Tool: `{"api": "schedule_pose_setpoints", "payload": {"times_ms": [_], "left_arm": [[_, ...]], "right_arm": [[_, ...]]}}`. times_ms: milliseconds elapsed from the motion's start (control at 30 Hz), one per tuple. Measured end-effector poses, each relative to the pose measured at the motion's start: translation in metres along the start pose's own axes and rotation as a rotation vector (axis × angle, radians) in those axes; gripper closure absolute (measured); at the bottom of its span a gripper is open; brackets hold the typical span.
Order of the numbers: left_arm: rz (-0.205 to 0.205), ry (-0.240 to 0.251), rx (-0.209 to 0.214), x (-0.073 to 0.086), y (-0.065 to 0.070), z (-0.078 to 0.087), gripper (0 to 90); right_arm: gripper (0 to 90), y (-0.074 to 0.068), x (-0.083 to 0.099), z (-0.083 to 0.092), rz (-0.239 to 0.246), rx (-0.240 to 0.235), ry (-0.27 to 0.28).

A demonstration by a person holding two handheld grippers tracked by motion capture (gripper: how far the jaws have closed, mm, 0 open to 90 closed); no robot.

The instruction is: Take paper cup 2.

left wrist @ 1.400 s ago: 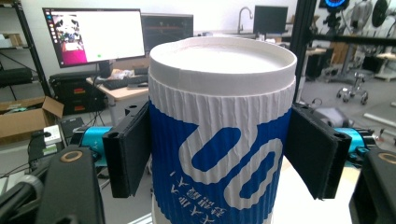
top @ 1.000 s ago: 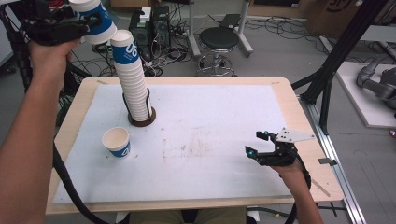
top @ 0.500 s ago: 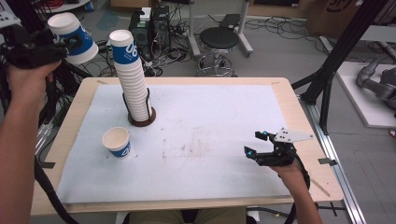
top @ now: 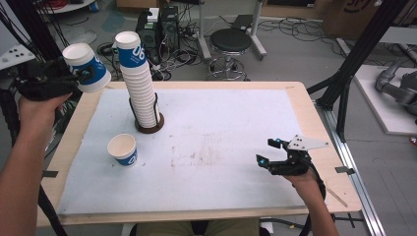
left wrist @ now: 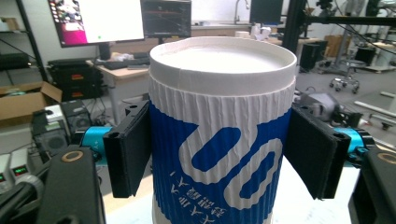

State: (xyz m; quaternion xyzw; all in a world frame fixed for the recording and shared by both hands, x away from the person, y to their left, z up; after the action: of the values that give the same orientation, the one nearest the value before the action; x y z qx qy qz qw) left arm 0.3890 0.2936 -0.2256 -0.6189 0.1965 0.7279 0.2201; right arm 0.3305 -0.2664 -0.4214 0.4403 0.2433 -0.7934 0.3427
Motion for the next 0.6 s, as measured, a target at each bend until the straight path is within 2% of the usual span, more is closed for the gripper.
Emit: {"api": "schedule_pose_setpoints", "payload": {"times_ms": [133,300,400,600], "left_arm": [[-0.006,-0.015,0.037,0.01,0.012,-0.001,28.1],[-0.025,-0.015,0.112,0.022,0.035,-0.005,28.1],[-0.026,-0.011,0.173,0.033,0.051,-0.013,28.1],[-0.034,-0.026,0.265,0.048,0.08,-0.032,28.0]], "right_arm": [[20.4,-0.002,0.0,-0.001,0.002,-0.005,-0.003],[20.4,-0.002,-0.001,-0.001,0.002,-0.005,-0.001],[20.4,-0.002,-0.001,-0.001,0.009,-0.003,0.001],[20.4,-0.003,-0.002,-0.002,0.013,-0.009,0.001]]}}
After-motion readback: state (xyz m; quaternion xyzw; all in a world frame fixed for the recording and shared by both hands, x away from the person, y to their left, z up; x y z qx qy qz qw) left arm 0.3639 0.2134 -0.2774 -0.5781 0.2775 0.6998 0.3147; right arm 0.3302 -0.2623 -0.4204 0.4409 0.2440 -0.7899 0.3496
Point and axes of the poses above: each handheld gripper's, and its own axes: z roughly backward along the jaws, x roughly out of its underside, y roughly to its right, the point moved 5 cm from there along -z, roughly forward along the jaws, and after that the axes turned 4 degrees about -y, right-handed, at the moved point
